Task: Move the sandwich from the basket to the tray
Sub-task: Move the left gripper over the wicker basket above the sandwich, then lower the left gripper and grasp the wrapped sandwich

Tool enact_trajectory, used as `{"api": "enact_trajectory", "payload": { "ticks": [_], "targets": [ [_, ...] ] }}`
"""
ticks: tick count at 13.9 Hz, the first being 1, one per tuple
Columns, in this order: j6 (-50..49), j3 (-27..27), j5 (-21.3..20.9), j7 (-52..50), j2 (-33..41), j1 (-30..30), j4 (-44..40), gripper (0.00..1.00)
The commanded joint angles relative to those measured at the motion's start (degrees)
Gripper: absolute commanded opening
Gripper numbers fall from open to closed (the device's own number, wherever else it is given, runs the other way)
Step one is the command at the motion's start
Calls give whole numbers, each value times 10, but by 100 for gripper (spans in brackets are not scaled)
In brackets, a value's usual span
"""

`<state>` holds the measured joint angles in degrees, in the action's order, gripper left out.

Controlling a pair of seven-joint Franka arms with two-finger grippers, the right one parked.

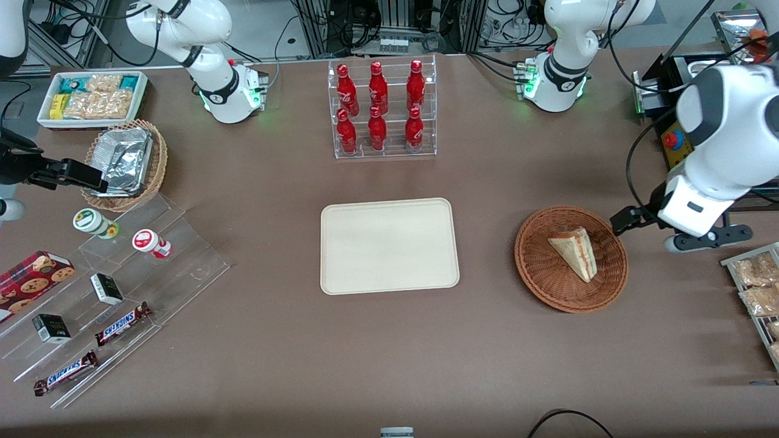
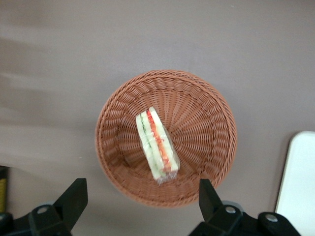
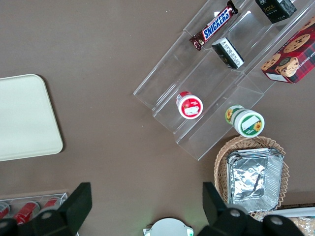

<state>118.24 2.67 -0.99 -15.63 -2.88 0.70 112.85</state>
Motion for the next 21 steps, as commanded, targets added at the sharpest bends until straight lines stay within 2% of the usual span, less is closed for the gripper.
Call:
{"api": "enact_trajectory", "payload": {
  "ticks": [1, 7, 10, 12, 18, 19, 21],
  "targets": [
    [107, -2, -2, -76, 41, 4, 117, 100],
    [219, 10, -2, -169, 8, 7, 180, 100],
    [242, 20, -2, -176, -15, 7, 196, 100],
    [291, 19, -2, -179, -23, 6, 224, 100],
    [359, 19, -2, -203, -85, 6, 225, 98],
    [362, 19, -2, -204, -89, 6, 225, 88],
    [362, 19, -2, -204, -90, 6, 222, 23]
  ]
}}
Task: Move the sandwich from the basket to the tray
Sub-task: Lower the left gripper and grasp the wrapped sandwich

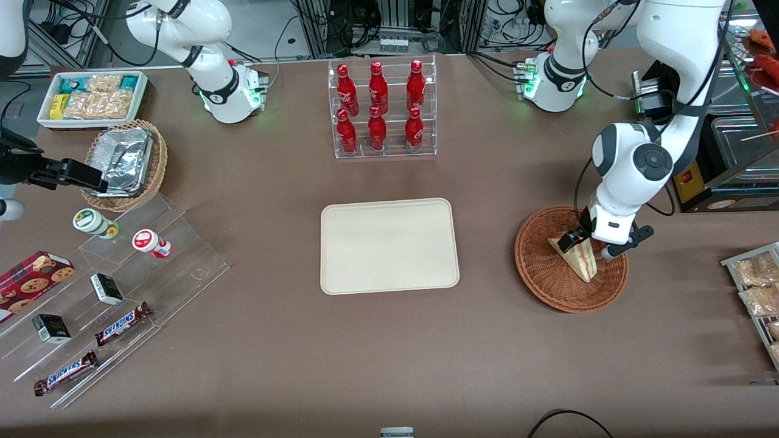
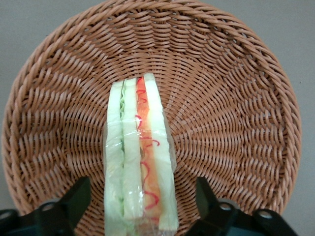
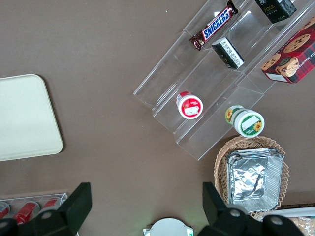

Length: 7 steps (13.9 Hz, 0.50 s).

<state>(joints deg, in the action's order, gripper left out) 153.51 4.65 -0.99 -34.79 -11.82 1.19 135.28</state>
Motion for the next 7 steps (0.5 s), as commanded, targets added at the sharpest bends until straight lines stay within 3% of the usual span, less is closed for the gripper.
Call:
{"api": "enact_trajectory", "payload": {
  "ticks": [1, 4, 7],
  "targets": [
    [8, 0, -2, -12, 0, 0, -3, 0],
    [-14, -1, -2, -8, 25, 2, -6, 0],
    [-107, 2, -2, -4, 78, 9, -34, 0]
  ]
}}
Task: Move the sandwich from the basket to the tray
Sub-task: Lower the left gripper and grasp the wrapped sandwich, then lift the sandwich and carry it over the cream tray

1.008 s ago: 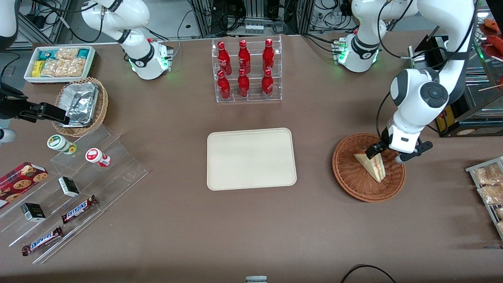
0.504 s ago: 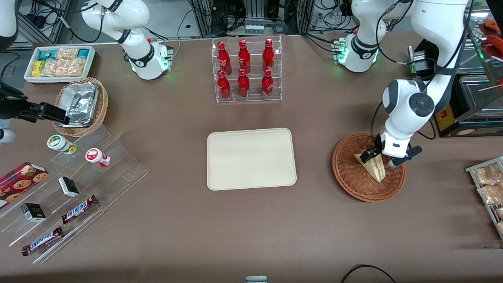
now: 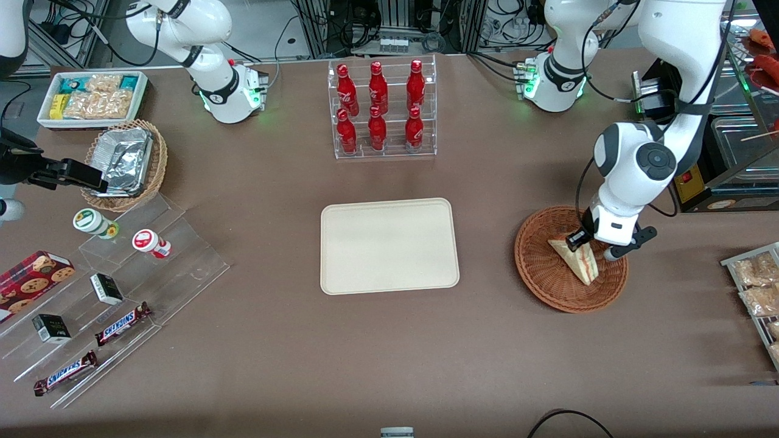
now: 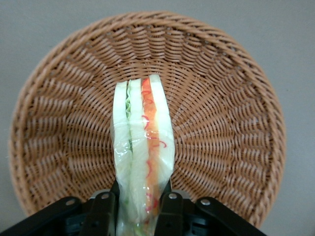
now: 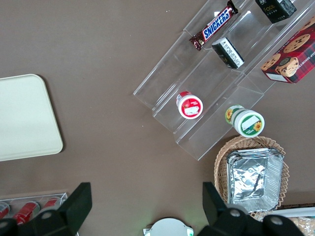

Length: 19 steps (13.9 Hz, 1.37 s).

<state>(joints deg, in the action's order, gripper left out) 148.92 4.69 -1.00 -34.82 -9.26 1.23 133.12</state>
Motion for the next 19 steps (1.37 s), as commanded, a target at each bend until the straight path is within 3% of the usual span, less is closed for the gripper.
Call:
{"api": "enact_trajectory", "payload": {
  "ticks": [1, 5, 8, 14, 19],
  "targets": [
    [-100, 3, -2, -5, 68, 17, -31, 0],
    [-303, 29, -2, -7, 76, 28, -176, 0],
    [-355, 85, -1, -16, 77, 32, -229, 0],
    [-358, 239, -5, -101, 15, 47, -291, 0],
    [-293, 244, -84, -212, -112, 161, -347, 0]
  ]
}}
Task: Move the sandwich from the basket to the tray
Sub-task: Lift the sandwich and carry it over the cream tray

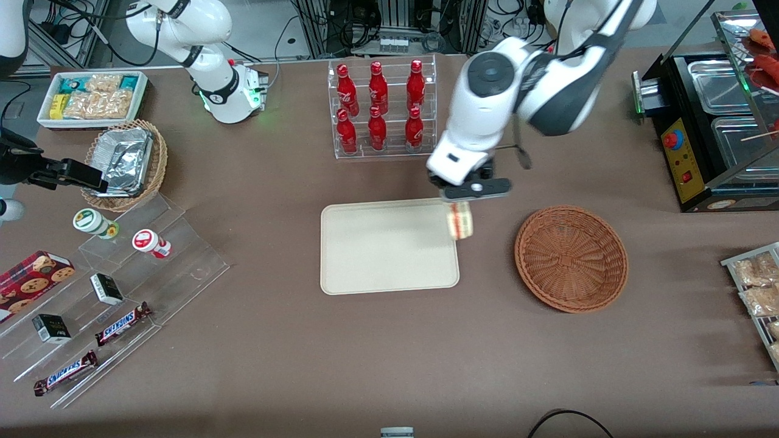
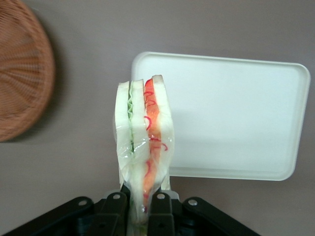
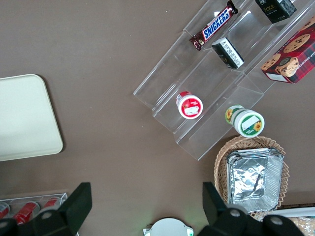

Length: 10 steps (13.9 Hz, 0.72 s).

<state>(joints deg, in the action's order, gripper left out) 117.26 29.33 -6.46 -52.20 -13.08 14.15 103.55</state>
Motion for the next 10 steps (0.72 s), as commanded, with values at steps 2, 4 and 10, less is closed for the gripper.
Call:
{"api": "enact_trajectory", "payload": {
  "ticks": [2, 4, 10],
  "targets": [
    [75, -2, -54, -67, -113, 56, -51, 0],
    [82, -3, -103, -97, -144, 80, -52, 0],
    [146, -6, -157, -144, -201, 115, -52, 0]
  ]
}}
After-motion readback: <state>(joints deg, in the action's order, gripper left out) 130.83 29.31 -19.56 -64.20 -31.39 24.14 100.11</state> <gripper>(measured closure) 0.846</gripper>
